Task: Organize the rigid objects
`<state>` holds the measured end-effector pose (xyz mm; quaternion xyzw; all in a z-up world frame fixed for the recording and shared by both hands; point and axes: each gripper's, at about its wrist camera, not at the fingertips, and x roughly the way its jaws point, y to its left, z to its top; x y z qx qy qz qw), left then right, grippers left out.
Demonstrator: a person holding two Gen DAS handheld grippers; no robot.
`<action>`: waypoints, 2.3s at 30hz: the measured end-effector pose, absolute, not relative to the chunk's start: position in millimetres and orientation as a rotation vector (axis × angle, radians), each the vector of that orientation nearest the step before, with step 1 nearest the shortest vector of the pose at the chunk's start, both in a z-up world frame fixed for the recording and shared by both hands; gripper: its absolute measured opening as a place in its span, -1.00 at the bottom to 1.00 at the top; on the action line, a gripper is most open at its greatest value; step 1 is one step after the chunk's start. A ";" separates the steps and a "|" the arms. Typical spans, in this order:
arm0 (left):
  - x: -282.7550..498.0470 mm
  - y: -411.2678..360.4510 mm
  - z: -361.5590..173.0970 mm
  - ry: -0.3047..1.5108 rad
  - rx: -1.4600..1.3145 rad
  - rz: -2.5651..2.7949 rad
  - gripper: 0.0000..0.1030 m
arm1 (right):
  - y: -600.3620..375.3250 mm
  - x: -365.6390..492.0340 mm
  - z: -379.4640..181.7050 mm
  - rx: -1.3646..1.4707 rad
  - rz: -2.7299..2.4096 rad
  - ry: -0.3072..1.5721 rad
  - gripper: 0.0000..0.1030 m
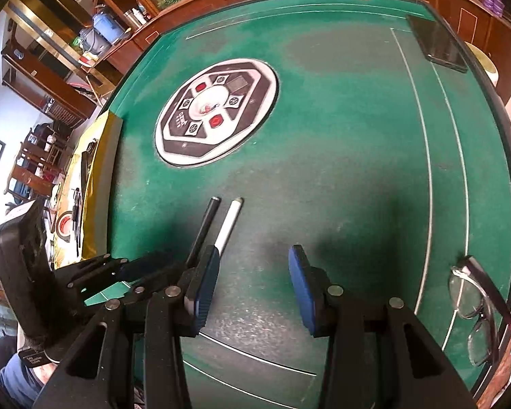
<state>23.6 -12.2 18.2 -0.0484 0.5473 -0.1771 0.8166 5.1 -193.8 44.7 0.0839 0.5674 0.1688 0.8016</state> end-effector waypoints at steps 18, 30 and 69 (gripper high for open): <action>14.4 4.2 10.9 1.133 -0.013 -0.252 -0.85 | -160.1 -2.1 29.6 0.145 0.393 1.277 -0.20; 3.7 11.9 9.3 1.114 -0.006 -0.263 -0.85 | -111.9 -3.1 9.4 -0.110 0.342 1.297 -0.59; -19.7 115.5 97.6 0.887 -0.236 -0.079 -0.84 | -39.5 -6.7 91.1 0.000 0.658 1.142 -0.86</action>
